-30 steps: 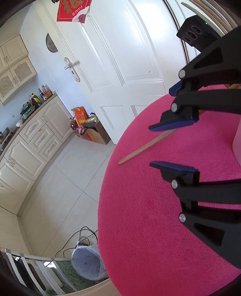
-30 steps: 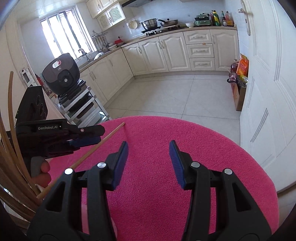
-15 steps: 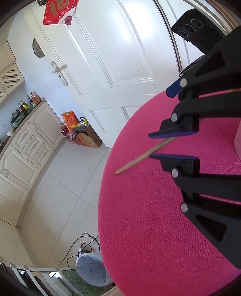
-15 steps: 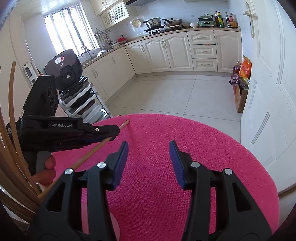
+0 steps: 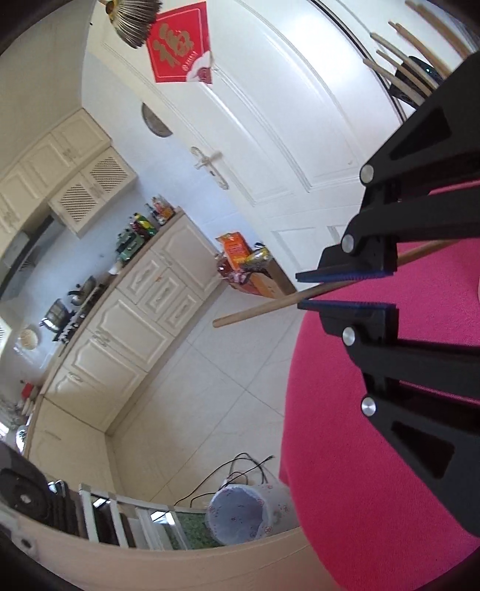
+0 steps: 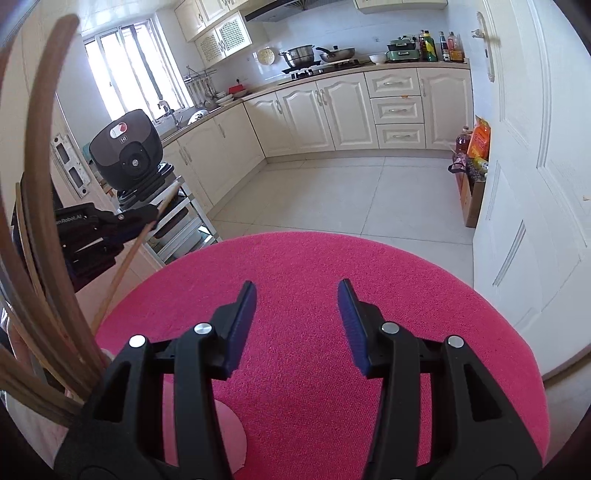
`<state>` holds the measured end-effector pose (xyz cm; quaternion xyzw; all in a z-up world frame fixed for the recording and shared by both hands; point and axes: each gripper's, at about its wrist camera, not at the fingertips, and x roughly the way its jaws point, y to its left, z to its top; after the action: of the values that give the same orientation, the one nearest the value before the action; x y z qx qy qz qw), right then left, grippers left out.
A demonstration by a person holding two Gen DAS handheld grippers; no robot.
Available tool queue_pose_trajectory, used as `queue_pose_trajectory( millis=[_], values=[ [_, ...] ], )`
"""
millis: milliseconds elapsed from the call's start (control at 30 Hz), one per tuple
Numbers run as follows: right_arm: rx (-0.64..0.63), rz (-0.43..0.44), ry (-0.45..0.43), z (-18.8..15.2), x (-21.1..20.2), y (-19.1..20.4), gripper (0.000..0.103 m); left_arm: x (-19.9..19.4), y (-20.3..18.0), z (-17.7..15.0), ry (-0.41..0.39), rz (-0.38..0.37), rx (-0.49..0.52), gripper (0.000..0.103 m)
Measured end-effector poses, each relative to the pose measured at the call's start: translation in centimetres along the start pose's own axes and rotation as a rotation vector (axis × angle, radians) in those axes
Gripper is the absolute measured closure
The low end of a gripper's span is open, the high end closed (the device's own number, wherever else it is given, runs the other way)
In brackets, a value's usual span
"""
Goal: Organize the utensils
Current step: 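Raise the chopstick upright with the left gripper and lower it into the cup, then open the left gripper and pull both grippers back from the cup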
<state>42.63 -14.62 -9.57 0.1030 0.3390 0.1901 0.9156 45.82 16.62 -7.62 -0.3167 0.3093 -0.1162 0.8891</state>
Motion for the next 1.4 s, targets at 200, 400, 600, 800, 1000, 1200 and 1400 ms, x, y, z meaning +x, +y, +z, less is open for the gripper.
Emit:
queue_pose_trajectory(
  millis=[200, 400, 600, 800, 1000, 1200, 1400],
  values=[
    [0.006, 0.001, -0.065, 0.2, -3.6, 0.5, 0.057, -8.2, -1.2, 1.1, -0.276, 0.016, 0.027, 0.097],
    [0.005, 0.004, -0.141, 0.1, -7.7, 1.4, 0.057, -15.4, -4.6, 0.5, -0.477, 0.03, 0.12, 0.098],
    [-0.041, -0.025, -0.243, -0.7, -12.0, 3.4, 0.057, -19.5, -8.5, -2.5, -0.55, 0.031, 0.223, 0.098],
    [-0.083, -0.006, -0.258, -1.6, -14.1, 5.5, 0.057, -22.8, -12.0, -6.2, -0.628, 0.014, 0.32, 0.098],
    [-0.079, 0.02, -0.262, -2.5, -15.0, 5.8, 0.057, -23.1, -14.8, -8.8, -0.636, 0.0, 0.404, 0.098],
    [-0.091, 0.016, -0.263, -3.2, -15.3, 5.9, 0.057, -18.8, -16.0, -11.0, -0.578, 0.051, 0.465, 0.098],
    [-0.085, 0.018, -0.251, -3.7, -14.8, 5.7, 0.057, -15.4, -16.0, -12.2, -0.506, 0.09, 0.504, 0.097]
  ],
)
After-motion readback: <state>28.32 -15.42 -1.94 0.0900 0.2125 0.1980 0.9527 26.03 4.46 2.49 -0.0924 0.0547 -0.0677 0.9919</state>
